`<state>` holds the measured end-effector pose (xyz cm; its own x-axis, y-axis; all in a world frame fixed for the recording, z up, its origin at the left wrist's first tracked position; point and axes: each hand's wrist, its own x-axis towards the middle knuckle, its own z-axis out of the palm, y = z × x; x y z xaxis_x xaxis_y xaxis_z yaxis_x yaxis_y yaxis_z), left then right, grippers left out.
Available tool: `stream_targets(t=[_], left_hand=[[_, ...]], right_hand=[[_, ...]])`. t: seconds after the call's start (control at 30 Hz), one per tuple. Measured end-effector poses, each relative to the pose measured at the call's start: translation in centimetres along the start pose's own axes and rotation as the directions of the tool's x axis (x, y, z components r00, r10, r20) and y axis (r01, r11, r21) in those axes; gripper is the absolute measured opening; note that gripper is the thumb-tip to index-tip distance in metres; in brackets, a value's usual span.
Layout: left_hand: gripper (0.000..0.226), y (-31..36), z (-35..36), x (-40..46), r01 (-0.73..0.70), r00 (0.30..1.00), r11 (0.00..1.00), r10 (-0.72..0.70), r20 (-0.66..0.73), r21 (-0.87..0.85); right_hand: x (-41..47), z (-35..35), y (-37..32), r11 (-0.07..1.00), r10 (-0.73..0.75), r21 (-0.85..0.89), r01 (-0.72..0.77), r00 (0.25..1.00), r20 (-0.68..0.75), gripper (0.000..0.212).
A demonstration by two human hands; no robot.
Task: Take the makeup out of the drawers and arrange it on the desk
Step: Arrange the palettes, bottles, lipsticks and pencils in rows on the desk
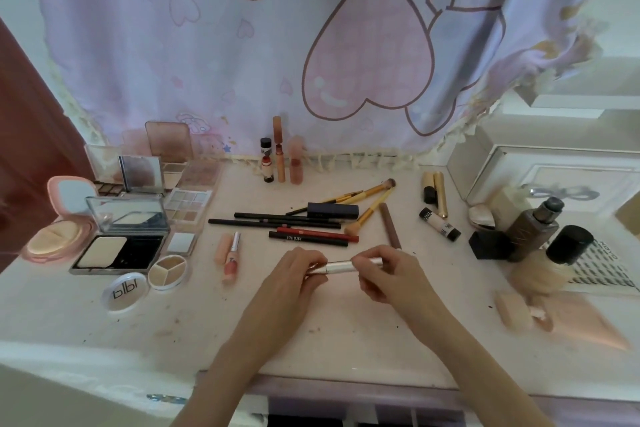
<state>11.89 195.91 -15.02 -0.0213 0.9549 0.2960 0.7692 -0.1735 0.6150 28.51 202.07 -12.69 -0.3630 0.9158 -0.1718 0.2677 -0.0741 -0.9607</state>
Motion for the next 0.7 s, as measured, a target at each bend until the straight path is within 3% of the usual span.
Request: stream_targets(t=[0.07,0.1,0.23,0.37,0.53,0.7], left_hand=[[0.012,0.1,0.0,-0.1,0.04,0.998,0.999,-0.041,-0.036,-0.035],[0.011,0.1,0.1,-0.2,0.043,0.998,0.999,-0.045,-0.049,-0.032],[0.005,-0.2,0.1,-0.1,0.054,0.998,0.998,-0.055,-0.032,-0.031],[0.02,-0.8,-0.1,0.6,0.078,0.997,0.993,-0.08,-0.018,-0.092],[0.026,-0.4,-0.4,0.3,0.105,0.991,0.954,-0.124,-0.05,-0.282],[0.03,-1.0,-0.1,0.5,0.115,0.982,0.971,-0.143,-0.127,-0.21]], right_hand=[[0.0,0.2,-0.3,0.912,0.142,0.382,-0.147,0.989,0.042,0.021],[0.0,0.5,-0.3,0.884,0.166,0.438,-0.165,0.986,0.036,0.024],[-0.2,1.9,0.5,0.939,0.026,0.343,0.011,0.994,-0.103,0.027],[-0.3,2.2,1.4,0.958,-0.133,0.231,0.172,0.976,-0.172,0.015],[-0.3,2.1,1.5,0.923,-0.073,0.359,0.139,0.979,-0.19,0.013],[-0.3,2.0,1.5,0.911,-0.068,0.392,0.127,0.985,-0.161,0.013]])
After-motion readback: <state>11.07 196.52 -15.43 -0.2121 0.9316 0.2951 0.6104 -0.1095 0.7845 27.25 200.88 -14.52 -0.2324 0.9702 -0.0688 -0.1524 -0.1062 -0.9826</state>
